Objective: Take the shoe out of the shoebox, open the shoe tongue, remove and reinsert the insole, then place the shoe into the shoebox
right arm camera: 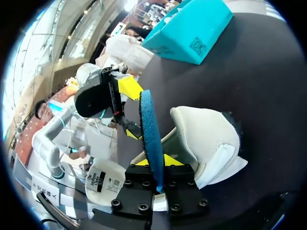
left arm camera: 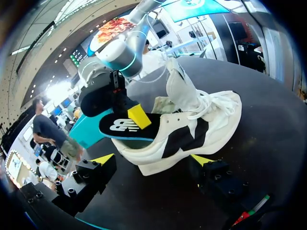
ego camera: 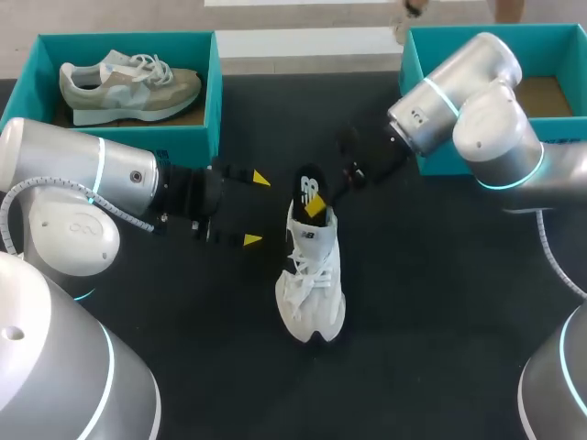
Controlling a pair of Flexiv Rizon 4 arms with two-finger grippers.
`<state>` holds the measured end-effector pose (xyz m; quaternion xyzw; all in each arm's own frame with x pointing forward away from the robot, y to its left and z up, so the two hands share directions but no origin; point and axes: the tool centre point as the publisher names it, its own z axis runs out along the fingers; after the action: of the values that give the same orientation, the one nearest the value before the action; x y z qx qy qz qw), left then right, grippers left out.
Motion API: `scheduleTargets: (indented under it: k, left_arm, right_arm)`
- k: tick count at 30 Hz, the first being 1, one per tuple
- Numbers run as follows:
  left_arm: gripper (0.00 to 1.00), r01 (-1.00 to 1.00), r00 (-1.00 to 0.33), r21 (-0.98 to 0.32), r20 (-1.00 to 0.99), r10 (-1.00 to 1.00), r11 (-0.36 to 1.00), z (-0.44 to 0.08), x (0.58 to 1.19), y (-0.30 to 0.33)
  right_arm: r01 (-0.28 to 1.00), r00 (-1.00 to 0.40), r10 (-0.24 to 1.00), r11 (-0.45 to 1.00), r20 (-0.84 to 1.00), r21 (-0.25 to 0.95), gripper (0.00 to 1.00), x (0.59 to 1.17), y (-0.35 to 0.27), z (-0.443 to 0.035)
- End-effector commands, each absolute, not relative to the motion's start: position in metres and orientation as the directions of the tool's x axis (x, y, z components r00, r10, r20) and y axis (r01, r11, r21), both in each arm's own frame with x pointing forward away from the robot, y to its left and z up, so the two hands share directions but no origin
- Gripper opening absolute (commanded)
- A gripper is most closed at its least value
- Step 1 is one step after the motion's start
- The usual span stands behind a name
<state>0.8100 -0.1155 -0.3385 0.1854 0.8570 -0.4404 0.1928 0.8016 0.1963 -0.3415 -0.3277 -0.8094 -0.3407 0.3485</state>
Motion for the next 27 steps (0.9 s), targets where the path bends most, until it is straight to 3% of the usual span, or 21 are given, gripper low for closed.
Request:
scheduleTargets:
  k: [1, 9, 11, 13, 27]
  left_arm:
    - [1.00, 0.488, -0.856, -0.682, -0.495, 0.148, 0.545, -0.338, 0.809, -0.115]
    - [1.00, 0.488, -0.856, -0.682, -0.495, 0.148, 0.545, -0.338, 0.809, -0.115]
    - [1.00, 0.488, -0.856, -0.682, -0.495, 0.148, 0.545, -0.338, 0.809, -0.115]
    - [1.00, 0.488, -0.856, -0.682, -0.495, 0.148, 0.545, -0.338, 0.809, -0.115]
    - [1.00, 0.488, -0.856, -0.682, -0.495, 0.148, 0.545, -0.338, 0.809, -0.115]
  right_arm:
    - [0.771, -0.539, 0.296, 0.551, 0.788, 0.320, 0.17, 0.797, 0.198, -0.346]
    - [0.771, -0.534, 0.307, 0.558, 0.788, 0.305, 0.23, 0.790, 0.198, -0.351]
    - [0.774, -0.526, 0.315, 0.562, 0.790, 0.291, 0.18, 0.788, 0.197, -0.352]
    - [0.778, -0.517, 0.316, 0.560, 0.796, 0.283, 0.01, 0.787, 0.197, -0.353]
    - [0.780, -0.455, 0.333, 0.596, 0.826, 0.189, 0.00, 0.759, 0.203, -0.368]
